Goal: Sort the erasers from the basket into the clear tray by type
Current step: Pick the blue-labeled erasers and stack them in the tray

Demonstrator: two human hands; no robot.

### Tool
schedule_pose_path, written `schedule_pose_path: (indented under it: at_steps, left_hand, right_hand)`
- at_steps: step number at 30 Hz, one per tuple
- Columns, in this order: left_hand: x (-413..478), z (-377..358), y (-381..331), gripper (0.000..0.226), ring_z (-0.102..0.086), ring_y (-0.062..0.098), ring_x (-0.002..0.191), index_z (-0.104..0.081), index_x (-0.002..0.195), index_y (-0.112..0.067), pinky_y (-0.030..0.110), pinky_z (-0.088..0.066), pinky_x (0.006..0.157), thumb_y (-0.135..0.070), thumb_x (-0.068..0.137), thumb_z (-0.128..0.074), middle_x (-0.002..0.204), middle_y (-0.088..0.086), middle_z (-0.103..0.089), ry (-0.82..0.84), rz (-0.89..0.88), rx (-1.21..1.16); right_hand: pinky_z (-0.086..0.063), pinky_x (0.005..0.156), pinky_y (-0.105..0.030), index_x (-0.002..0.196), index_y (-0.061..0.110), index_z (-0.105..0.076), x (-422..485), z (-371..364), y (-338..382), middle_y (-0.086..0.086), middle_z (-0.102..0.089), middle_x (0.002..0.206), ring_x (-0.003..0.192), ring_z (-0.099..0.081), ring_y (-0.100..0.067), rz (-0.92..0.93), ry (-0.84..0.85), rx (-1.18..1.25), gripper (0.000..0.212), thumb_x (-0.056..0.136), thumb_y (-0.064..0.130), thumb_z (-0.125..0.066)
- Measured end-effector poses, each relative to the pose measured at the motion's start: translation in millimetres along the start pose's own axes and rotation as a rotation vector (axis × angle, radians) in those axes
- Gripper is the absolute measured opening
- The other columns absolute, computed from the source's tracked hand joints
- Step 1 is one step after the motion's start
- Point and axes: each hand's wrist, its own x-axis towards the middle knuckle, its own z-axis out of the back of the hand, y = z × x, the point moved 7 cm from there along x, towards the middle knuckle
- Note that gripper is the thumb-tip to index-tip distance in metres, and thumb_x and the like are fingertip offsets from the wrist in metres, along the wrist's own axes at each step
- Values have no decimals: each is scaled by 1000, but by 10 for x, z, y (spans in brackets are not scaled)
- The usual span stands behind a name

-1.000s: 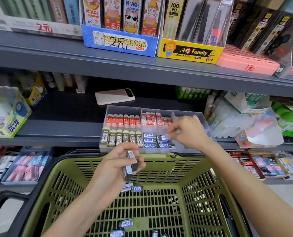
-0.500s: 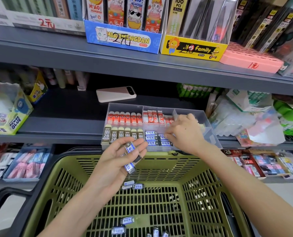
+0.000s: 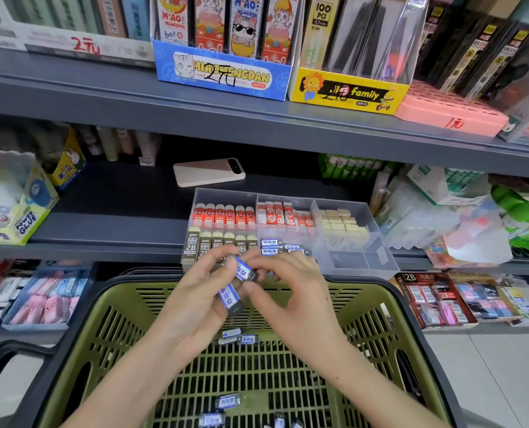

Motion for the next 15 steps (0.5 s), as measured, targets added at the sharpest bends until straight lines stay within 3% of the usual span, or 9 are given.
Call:
schedule_pose_path:
  at_steps: [3,6,9,12,15]
  left_hand:
    - [-19,-21,0,33,-72,23,80,-57,102,-2,22,-53,52,-23,77,-61,92,14,-73,42,-23,207]
    - [-37,-30,-14,49,-55,10,49,-60,98,2,14,-33,36,-37,69,-65,69,8,-62,44,-63,373]
    - [-34,-27,-33,31,-33,4,39,-69,79,-10,11,-25,36,-39,71,-63,56,3,-47,49,-86,366]
    - [-47,-68,-25,23,-31,3,38,-69,64,-20,10,-25,37,-37,75,-58,55,0,-47,80,-66,355]
    - [-54,-79,-1,24,-38,4,43,-72,70,-18,11,-30,41,-39,73,-60,59,-1,-52,93,-41,361]
  right_hand:
    - [-38,79,-16,98,25,-68,-20,50,-34,16,-57,79,83,-49,-1,-78,-60,132,22,83,35,-55]
    - [-37,78,-11,97,32,-65,-13,80,-69,15,-58,82,85,-51,-3,-159,-86,271,19,83,40,-54]
    - [-38,82,-12,99,41,-58,-63,10,-78,21,-58,88,89,-53,-5,-215,-75,328,23,77,44,-63]
    - [-39,82,-17,84,41,-59,-116,-21,-113,22,-60,87,90,-55,-6,-227,-106,314,15,75,36,-70]
    - [-38,80,-12,82,36,-63,-119,-28,-130,20,-62,88,89,-57,-3,-229,-98,397,7,77,35,-68]
